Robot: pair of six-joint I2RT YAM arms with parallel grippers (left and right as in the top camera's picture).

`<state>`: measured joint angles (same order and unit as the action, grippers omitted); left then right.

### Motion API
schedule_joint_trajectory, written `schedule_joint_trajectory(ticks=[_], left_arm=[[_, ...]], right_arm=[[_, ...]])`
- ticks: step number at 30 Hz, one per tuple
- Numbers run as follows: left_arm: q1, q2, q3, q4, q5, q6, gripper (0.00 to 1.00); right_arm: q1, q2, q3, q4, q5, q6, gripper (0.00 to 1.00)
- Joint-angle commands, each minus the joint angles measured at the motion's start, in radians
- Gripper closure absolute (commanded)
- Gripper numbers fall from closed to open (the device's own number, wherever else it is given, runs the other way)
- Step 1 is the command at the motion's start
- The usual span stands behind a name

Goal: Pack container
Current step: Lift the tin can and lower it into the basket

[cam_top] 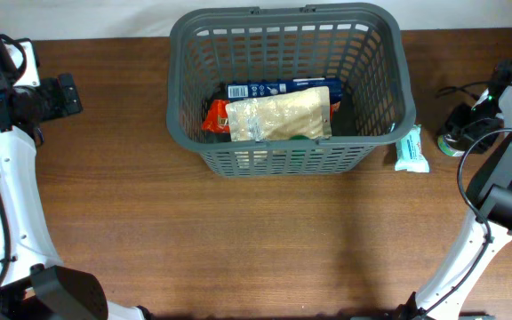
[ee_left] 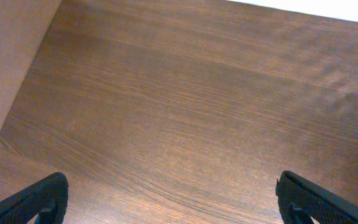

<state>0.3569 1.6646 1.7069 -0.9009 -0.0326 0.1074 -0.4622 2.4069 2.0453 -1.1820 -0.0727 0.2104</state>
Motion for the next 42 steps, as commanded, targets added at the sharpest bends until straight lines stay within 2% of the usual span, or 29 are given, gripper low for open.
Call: schedule_joint_trajectory(ticks=[1, 8, 15, 21, 26, 33, 42], left_arm=[[0.006, 0.003, -0.008, -0.002, 0.011, -0.013, 0.01], [0.006, 0.003, -0.008, -0.002, 0.011, -0.013, 0.01], [0.006, 0.003, -0.008, -0.002, 0.011, -0.013, 0.01], [0.006, 0.003, -0.008, -0.002, 0.011, -0.013, 0.01], [0.006, 0.003, -0.008, -0.002, 0.011, -0.013, 0.01], [0.006, 0.003, -0.008, -0.002, 0.011, -0.013, 0.01], [0.006, 0.003, -0.008, -0.002, 0.011, -0.013, 0.01]], right_arm=[[0.002, -0.065, 0.098, -0.021, -0.023, 0.009, 0.47], [0.002, -0.107, 0.286, -0.123, -0.033, 0.009, 0.47], [0.004, -0.148, 0.589, -0.267, -0.131, 0.008, 0.51], [0.010, -0.213, 0.835, -0.360, -0.224, 0.008, 0.50], [0.058, -0.293, 0.964, -0.425, -0.251, 0.008, 0.50], [0.228, -0.401, 0.986, -0.455, -0.250, -0.020, 0.50], [0.578, -0.372, 0.935, -0.477, -0.161, -0.171, 0.53]])
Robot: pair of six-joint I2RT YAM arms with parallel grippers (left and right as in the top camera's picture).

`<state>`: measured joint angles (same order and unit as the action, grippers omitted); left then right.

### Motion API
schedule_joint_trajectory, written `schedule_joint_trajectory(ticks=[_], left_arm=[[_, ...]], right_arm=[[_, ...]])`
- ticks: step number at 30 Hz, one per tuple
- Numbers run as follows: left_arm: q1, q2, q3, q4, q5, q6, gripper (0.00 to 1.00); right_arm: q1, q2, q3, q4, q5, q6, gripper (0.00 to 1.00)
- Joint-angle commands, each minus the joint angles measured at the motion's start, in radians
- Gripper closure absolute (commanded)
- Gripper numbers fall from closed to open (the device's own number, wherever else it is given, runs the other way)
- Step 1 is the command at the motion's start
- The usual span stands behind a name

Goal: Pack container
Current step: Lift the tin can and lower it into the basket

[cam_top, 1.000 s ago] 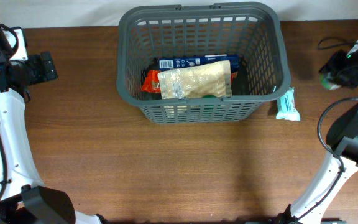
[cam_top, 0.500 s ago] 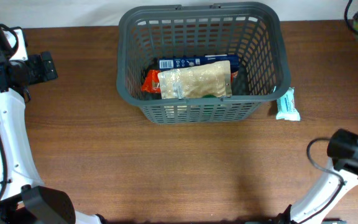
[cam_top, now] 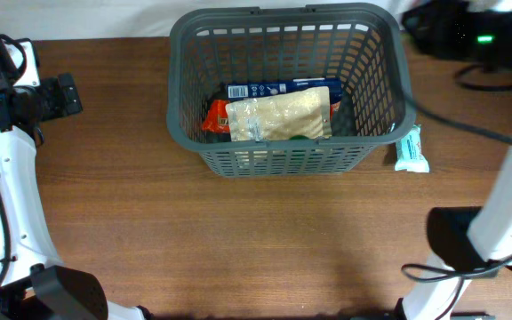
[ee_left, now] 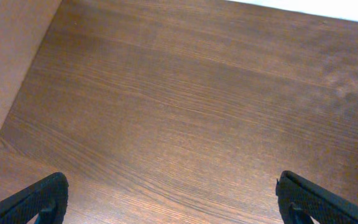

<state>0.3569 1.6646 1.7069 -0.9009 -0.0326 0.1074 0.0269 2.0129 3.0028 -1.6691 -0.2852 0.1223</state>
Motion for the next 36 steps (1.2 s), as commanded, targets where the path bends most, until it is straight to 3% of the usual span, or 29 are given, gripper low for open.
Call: schedule_joint_trajectory(ticks=[1, 8, 21, 32, 36], left_arm=[[0.006, 0.003, -0.008, -0.002, 0.011, -0.013, 0.01], [0.006, 0.003, -0.008, -0.002, 0.011, -0.013, 0.01], [0.006, 0.003, -0.008, -0.002, 0.011, -0.013, 0.01], [0.006, 0.003, -0.008, -0.002, 0.011, -0.013, 0.01], [0.006, 0.003, -0.008, -0.002, 0.011, -0.013, 0.01]], right_arm=[[0.121, 0.030, -0.031, 0.012, 0.063, -0.105, 0.53], [0.267, 0.147, -0.051, 0.039, 0.229, -0.150, 0.53], [0.262, 0.431, -0.054, -0.022, 0.256, -0.139, 0.53], [0.247, 0.444, -0.238, -0.030, 0.203, -0.137, 0.53], [0.253, 0.436, -0.263, -0.030, 0.203, -0.137, 0.48]])
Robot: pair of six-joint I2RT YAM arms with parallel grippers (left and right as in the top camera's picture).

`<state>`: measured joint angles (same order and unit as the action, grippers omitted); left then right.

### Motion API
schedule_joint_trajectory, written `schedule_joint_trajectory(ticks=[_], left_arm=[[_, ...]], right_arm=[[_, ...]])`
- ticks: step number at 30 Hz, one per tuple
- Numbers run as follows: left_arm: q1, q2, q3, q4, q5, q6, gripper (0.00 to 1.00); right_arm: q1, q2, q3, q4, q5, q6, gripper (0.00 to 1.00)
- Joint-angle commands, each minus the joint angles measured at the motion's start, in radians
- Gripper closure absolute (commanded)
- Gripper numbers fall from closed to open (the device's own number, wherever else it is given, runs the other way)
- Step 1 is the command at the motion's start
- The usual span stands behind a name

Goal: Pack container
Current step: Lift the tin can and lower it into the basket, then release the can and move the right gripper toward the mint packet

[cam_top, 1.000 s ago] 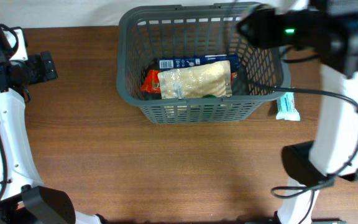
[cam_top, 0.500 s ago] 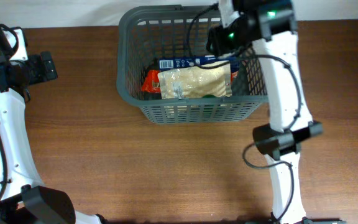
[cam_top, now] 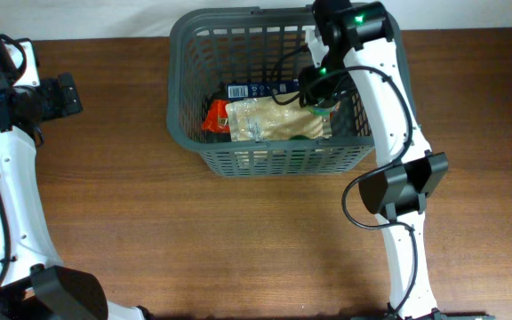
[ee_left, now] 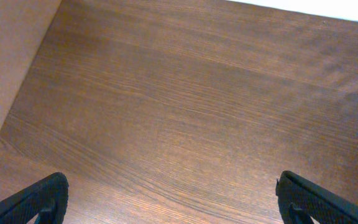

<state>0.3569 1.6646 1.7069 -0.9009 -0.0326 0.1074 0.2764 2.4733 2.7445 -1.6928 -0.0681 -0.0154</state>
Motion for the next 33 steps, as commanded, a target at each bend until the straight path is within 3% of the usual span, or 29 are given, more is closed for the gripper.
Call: schedule_joint_trajectory(ticks=[1, 5, 17, 24, 33], left_arm=[[0.006, 0.003, -0.008, -0.002, 0.011, -0.013, 0.01], [0.006, 0.003, -0.008, -0.002, 0.011, -0.013, 0.01], [0.006, 0.003, -0.008, -0.002, 0.011, -0.013, 0.01], [0.006, 0.003, -0.008, -0.002, 0.011, -0.013, 0.01], [0.006, 0.003, -0.008, -0.002, 0.011, -0.013, 0.01]], right_arm=[[0.005, -0.031, -0.005, -0.006, -0.014, 0.000, 0.44], [0.003, -0.068, -0.005, -0.006, -0.010, -0.004, 0.32], [-0.036, -0.277, -0.005, -0.006, 0.037, -0.011, 0.06], [-0.173, -0.380, -0.005, -0.006, 0.019, -0.011, 0.07], [-0.586, -0.423, -0.025, -0.004, -0.207, -0.003, 0.14]])
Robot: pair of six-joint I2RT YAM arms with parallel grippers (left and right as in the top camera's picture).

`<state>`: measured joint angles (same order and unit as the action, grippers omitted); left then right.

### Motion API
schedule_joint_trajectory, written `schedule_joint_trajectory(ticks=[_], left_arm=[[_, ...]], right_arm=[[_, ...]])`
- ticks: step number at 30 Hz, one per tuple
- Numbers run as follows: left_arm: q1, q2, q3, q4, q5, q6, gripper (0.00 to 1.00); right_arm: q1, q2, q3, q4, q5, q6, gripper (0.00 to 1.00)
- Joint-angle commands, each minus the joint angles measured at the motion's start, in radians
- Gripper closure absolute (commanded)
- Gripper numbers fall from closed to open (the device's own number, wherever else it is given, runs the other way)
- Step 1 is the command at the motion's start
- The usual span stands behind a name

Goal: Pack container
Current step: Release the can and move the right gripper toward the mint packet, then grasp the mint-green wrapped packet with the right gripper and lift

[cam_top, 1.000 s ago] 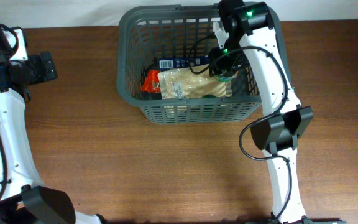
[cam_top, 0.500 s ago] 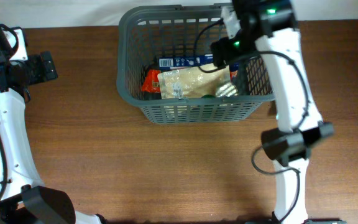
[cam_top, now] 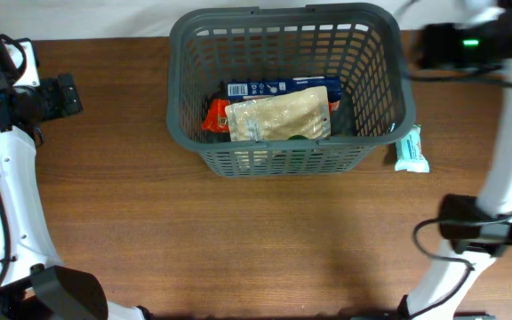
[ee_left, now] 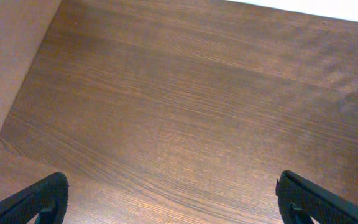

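A grey slatted basket (cam_top: 283, 153) stands at the back middle of the table. In it lie a blue packet (cam_top: 265, 89), a red packet (cam_top: 213, 116) and a pale pouch (cam_top: 278, 116) on top. A small teal-and-white packet (cam_top: 412, 149) lies on the table just right of the basket. My right gripper (cam_top: 434, 44) is a dark blur above the basket's back right corner, and its jaws cannot be made out. My left gripper (cam_top: 68, 96) is far to the left. In the wrist view the left gripper (ee_left: 173, 202) is open over bare wood, with its fingertips (ee_left: 42, 199) wide apart.
The right arm's white links run down the right side to its base (cam_top: 474, 233). The table's back edge (ee_left: 303, 9) meets a white wall. The left arm's white link (cam_top: 7, 204) runs along the left edge.
My right arm was reaching down into the basket over the packets. Now it is outside, at the basket's back right corner. The basket's contents look the same, and the left arm has not moved.
My right arm was first at the table's far right edge, then up by the basket's back right corner, then inside the basket, and now back outside at that corner. The teal packet lies where it first lay. The left gripper stayed open and still.
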<state>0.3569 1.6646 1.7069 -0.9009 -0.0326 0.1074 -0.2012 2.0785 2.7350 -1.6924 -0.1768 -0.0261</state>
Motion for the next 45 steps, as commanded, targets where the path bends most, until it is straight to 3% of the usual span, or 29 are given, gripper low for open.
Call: schedule_joint_trajectory(ticks=[1, 5, 9, 19, 22, 30, 45], left_arm=[[0.006, 0.003, -0.008, -0.002, 0.011, -0.013, 0.01], [0.006, 0.003, -0.008, -0.002, 0.011, -0.013, 0.01], [0.006, 0.003, -0.008, -0.002, 0.011, -0.013, 0.01], [0.006, 0.003, -0.008, -0.002, 0.011, -0.013, 0.01], [0.006, 0.003, -0.008, -0.002, 0.011, -0.013, 0.01], [0.006, 0.003, -0.008, -0.002, 0.011, -0.013, 0.01], [0.006, 0.003, -0.008, -0.002, 0.011, -0.013, 0.01]], right_arm=[[-0.156, -0.028, -0.027, -0.001, -0.118, 0.008, 0.14], [-0.313, -0.028, -0.117, 0.026, -0.185, 0.008, 0.14], [-0.363, -0.028, -0.264, 0.069, -0.222, 0.007, 0.13], [-0.222, -0.027, -0.746, 0.248, -0.232, -0.080, 0.07], [-0.162, -0.024, -0.833, 0.301, -0.137, -0.101, 0.03], [-0.114, 0.017, -0.906, 0.413, -0.011, -0.101, 0.01], [-0.092, 0.171, -0.926, 0.470, 0.013, -0.097, 0.02]])
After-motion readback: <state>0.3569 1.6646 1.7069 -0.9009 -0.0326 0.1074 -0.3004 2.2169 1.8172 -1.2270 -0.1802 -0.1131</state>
